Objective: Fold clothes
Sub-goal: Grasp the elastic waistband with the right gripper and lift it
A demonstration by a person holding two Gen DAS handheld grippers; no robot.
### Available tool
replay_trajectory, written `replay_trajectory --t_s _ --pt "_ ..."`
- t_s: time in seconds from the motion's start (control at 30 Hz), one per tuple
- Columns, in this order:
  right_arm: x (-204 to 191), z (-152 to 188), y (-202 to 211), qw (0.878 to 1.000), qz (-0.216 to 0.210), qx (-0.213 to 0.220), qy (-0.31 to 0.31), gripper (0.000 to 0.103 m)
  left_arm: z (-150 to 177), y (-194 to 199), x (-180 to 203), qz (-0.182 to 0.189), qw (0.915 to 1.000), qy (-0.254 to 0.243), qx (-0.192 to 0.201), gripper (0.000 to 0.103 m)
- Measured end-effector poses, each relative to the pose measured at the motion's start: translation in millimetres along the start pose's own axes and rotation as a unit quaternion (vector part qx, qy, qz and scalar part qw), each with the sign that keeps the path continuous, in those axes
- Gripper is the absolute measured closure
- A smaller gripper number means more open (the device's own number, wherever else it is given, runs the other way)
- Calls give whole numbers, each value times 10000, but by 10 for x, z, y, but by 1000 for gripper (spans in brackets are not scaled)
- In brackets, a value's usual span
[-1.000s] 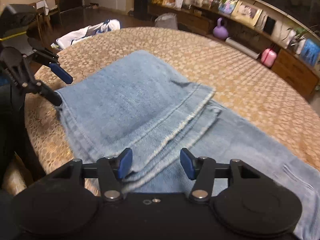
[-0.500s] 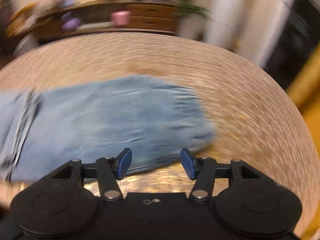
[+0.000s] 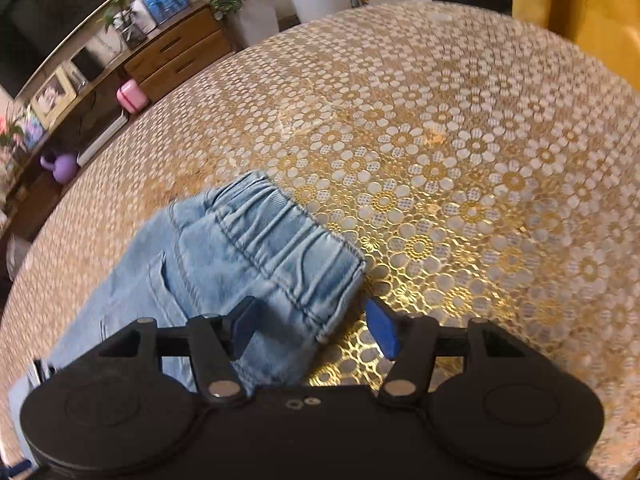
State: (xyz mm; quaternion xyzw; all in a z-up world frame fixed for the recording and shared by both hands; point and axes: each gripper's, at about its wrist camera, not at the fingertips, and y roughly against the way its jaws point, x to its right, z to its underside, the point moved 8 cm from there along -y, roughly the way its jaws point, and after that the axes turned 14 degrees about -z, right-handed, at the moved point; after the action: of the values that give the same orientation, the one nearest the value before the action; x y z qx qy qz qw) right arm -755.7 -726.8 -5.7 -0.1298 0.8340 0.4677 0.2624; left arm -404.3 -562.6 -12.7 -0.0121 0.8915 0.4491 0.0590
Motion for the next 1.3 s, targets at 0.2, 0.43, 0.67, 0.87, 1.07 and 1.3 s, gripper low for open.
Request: replay_trajectory --t_s 0.2,0.43,0.67,0.87,1.07,1.3 --pt "51 -74 -111 9986 -241 150 -453 0 -7 -69 -21 -9 10000 12 -87 28" --pt "56 -96 -212 9987 -174 256 -404 0 -6 -95 -42 -23 9999 75 -107 28" --pt "-57 -40 -147 9985 22 524 181 0 26 -71 -54 -47 9999 63 -113 28" --pt "-579 1 49 9780 498 751 1882 0 41 -24 -89 -73 9999 83 -111 28" --pt "-1349 191 152 9339 464 781 3457 0 49 24 -104 -83 9999 127 -83 28" --pt "-1863 907 -193 8446 736 143 5301 0 77 38 -94 -43 9999 140 -91 28"
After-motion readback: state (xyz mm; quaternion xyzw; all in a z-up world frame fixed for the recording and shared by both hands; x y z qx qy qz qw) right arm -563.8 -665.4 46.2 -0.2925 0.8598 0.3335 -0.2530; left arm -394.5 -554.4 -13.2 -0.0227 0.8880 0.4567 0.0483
